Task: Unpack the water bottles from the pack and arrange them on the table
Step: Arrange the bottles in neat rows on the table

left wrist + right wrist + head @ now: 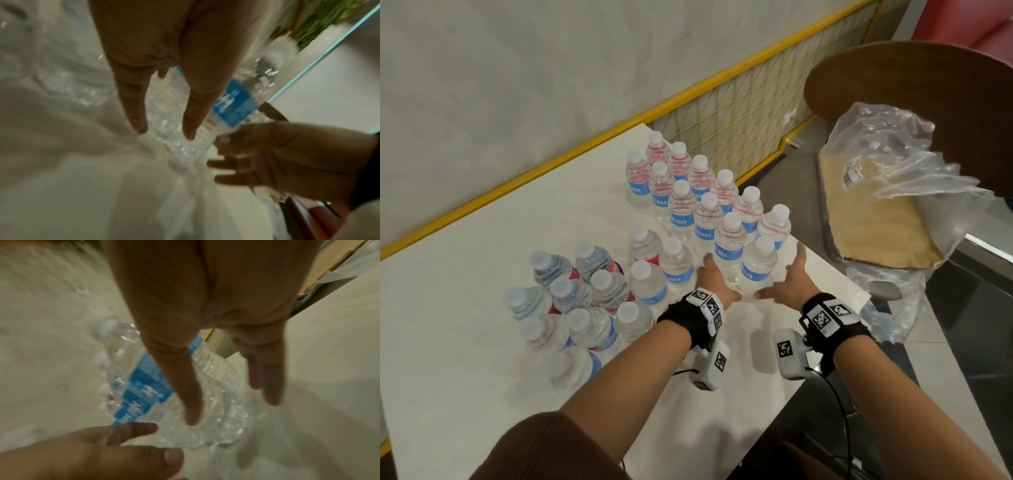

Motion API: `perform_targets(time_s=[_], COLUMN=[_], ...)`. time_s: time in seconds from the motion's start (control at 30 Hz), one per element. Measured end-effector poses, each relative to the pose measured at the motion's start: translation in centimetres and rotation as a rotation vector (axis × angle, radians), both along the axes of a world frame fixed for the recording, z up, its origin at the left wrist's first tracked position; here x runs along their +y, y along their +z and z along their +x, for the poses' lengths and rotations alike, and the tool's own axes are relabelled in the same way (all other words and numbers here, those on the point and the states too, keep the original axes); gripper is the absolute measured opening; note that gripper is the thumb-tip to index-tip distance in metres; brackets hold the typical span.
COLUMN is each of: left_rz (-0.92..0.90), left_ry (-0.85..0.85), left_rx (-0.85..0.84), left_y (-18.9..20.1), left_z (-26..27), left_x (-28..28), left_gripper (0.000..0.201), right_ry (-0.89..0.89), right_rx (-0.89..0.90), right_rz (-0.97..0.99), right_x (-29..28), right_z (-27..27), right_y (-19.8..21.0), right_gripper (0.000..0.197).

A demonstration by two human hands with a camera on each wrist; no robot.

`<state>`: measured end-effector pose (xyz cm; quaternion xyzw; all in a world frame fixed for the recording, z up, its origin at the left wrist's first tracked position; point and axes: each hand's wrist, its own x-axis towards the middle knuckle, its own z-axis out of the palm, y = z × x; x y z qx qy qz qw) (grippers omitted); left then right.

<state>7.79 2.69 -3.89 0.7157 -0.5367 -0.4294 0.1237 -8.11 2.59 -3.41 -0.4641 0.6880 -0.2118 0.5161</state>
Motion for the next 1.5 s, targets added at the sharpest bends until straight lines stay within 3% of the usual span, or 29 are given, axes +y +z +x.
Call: perform_targets(time_s=[0.1, 0.17, 0.23, 0.3, 0.37, 0.47, 0.6, 0.67, 0.77, 0.97, 1.2, 1.3, 1.4, 1.5], left_rz=[0.127, 0.105, 0.079, 0.062, -0.023, -0.119, 0.037, 0.042, 0.039, 0.1, -0.023, -0.04, -0.067, -0.006], left_ry=[-0.271, -0.347, -0.333, -0.231, -0.163, -0.201, -0.362, -0.398, -0.447, -0.451, -0.41, -0.336, -0.271, -0.182], left_rx=[-0.207, -0.221, -0.144, -0.015, -0.034, -0.306, -0.57, -0.584, -0.616, -0.604, -0.683, -0.673, -0.653, -0.52], left_y=[4.5, 7.3, 10.1, 12.8, 15.1, 16.5, 15.2, 14.4, 13.7, 12.5, 11.9, 11.7, 11.5, 11.9], left_z=[1.1, 1.8, 2.6, 3.9, 5.7, 8.3, 10.0, 10.6, 11.9, 13.4, 13.7, 14.1, 14.8, 15.2], left_x=[0.8, 0.6, 0.1, -1.0, -2.3, -3.9, -4.5, -4.8, -4.9, -5.4, -6.2, -6.5, -6.8, -7.3], left_gripper=[0.064, 0.037, 0.01, 0.013, 0.021, 0.038, 0.046, 0.043, 0.044, 0.055, 0.04, 0.022, 0.025, 0.042], right_ry=[0.029, 0.178, 0.275, 0.295, 0.273, 0.21, 0.154, 0.164, 0.201, 0.229, 0.192, 0.228, 0.301, 0.338], right_rx=[0.075, 0.039, -0.017, -0.063, -0.084, -0.119, -0.172, -0.203, -0.2, -0.046, -0.011, -0.074, -0.144, -0.182], right_rz=[0.284, 0.371, 0.354, 0.304, 0.254, 0.198, 0.154, 0.123, 0.055, -0.06, -0.054, -0.025, 0.006, -0.001], right_x=[1.6, 2.7, 3.1, 2.8, 2.3, 1.9, 1.5, 1.4, 1.2, 0.5, -0.2, -0.4, -0.5, -1.0], right_z=[0.4, 1.5, 3.3, 5.3, 7.1, 9.3, 11.3, 12.1, 13.1, 13.7, 14.0, 14.2, 14.4, 14.2], right_y=[0.3, 0.6, 1.1, 1.5, 1.6, 0.8, -0.4, -0.6, -0.5, -1.2, -2.7, -2.9, -2.5, -1.9], right_gripper=[0.094, 0.064, 0.051, 0.048, 0.054, 0.071, 0.091, 0.092, 0.078, 0.063, 0.075, 0.088, 0.098, 0.098])
